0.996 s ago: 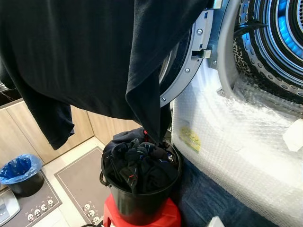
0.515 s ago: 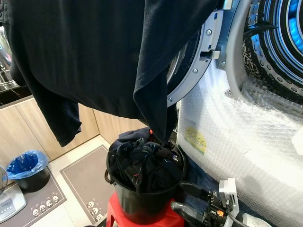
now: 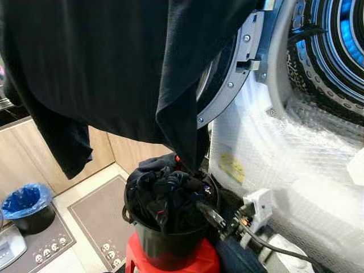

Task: Clothes washing

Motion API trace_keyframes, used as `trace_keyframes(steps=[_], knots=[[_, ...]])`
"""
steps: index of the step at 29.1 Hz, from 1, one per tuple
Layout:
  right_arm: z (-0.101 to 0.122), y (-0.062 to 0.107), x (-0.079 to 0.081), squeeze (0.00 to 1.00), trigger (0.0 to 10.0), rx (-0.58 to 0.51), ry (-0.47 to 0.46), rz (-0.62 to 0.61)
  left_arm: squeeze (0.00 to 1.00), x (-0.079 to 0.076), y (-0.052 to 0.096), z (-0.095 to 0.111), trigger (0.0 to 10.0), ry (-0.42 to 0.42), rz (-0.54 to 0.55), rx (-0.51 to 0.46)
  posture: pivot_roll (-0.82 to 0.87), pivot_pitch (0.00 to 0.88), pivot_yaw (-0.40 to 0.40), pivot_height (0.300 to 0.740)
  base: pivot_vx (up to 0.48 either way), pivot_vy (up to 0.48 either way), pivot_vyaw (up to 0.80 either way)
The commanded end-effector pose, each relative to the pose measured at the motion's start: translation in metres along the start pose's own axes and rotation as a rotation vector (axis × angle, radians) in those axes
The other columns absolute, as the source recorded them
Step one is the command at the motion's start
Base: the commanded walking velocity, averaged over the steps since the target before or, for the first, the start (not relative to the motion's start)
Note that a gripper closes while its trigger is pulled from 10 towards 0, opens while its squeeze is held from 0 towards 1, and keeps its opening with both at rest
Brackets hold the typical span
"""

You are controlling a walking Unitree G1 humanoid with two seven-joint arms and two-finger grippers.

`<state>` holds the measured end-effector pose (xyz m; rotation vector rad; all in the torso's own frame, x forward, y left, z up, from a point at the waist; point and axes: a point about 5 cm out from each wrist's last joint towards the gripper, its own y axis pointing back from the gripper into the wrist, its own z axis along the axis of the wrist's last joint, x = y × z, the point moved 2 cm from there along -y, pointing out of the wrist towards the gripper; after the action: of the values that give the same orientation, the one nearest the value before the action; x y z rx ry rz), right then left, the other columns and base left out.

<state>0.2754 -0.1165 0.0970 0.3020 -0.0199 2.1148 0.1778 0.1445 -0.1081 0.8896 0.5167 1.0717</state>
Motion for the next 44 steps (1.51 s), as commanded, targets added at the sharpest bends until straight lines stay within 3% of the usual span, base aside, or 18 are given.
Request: trace_keyframes(steps=[1, 9, 14, 30, 35, 44], knots=[[-0.003, -0.003, -0.008, 0.00, 10.0, 0.021, 0.047, -0.084, 0.00, 0.002, 0.002, -0.008, 10.0, -0.001, 0.002, 0.031, -0.08, 0.000, 0.029, 0.740, 0.000, 0.000, 0.00], [-0.020, -0.011, -0.004, 0.00, 10.0, 0.100, 0.155, -0.148, 0.00, 0.001, 0.002, -0.011, 10.0, -0.006, 0.002, 0.041, -0.07, 0.000, 0.025, 0.740, 0.000, 0.000, 0.00], [-0.028, -0.015, 0.011, 0.00, 10.0, 0.123, 0.135, -0.071, 0.00, 0.001, 0.003, -0.015, 10.0, -0.001, 0.003, 0.049, -0.06, 0.000, 0.021, 0.740, 0.000, 0.000, 0.00], [-0.035, -0.032, 0.037, 0.00, 10.0, 0.152, 0.130, -0.043, 0.00, -0.003, 0.006, -0.027, 10.0, 0.050, 0.012, 0.071, -0.03, 0.000, 0.005, 0.740, 0.000, 0.000, 0.00], [-0.036, -0.033, 0.038, 0.00, 10.0, 0.154, 0.130, -0.043, 0.00, -0.003, 0.006, -0.027, 10.0, 0.052, 0.012, 0.072, -0.03, 0.000, 0.005, 0.740, 0.000, 0.000, 0.00], [-0.045, -0.051, 0.045, 0.00, 10.0, 0.223, 0.196, -0.109, 0.00, -0.005, 0.007, -0.032, 10.0, 0.071, 0.013, 0.082, -0.02, 0.000, -0.002, 0.740, 0.000, 0.000, 0.00]])
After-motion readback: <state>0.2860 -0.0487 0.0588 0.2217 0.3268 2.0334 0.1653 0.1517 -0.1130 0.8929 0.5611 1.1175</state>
